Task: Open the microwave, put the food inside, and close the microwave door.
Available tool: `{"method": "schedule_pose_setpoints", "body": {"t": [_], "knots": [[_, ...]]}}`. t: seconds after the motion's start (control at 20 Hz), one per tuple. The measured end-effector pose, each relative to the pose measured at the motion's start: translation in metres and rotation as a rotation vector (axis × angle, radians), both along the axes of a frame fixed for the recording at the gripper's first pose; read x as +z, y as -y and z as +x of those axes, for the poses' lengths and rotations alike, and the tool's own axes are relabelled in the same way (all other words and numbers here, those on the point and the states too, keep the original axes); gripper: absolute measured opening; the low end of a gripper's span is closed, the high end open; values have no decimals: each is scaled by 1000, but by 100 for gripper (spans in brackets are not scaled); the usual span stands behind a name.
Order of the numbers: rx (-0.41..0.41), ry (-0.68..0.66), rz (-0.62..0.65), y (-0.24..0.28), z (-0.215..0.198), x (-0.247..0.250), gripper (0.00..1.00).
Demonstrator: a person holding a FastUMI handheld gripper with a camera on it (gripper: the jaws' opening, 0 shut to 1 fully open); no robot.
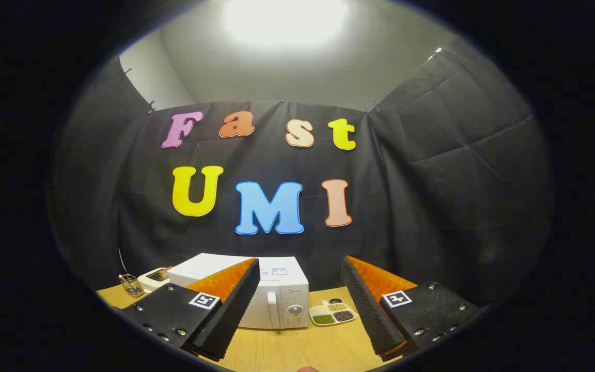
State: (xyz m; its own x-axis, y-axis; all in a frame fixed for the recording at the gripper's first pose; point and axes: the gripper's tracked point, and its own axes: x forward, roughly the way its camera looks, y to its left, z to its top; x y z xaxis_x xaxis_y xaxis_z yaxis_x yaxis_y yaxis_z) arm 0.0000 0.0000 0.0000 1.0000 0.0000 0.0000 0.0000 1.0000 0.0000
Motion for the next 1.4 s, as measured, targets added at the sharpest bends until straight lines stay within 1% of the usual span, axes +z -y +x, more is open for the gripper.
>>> {"method": "schedule_pose_setpoints", "body": {"t": [0.3, 0.6, 0.75, 1.05, 1.4], "knots": [[-7, 3, -28, 11, 2, 2, 99], [-17, -24, -24, 24, 5, -10, 99], [-3, -33, -9, 23, 13, -14, 99], [68, -52, -27, 9, 45, -30, 99], [127, -139, -24, -11, 102, -77, 99]]}}
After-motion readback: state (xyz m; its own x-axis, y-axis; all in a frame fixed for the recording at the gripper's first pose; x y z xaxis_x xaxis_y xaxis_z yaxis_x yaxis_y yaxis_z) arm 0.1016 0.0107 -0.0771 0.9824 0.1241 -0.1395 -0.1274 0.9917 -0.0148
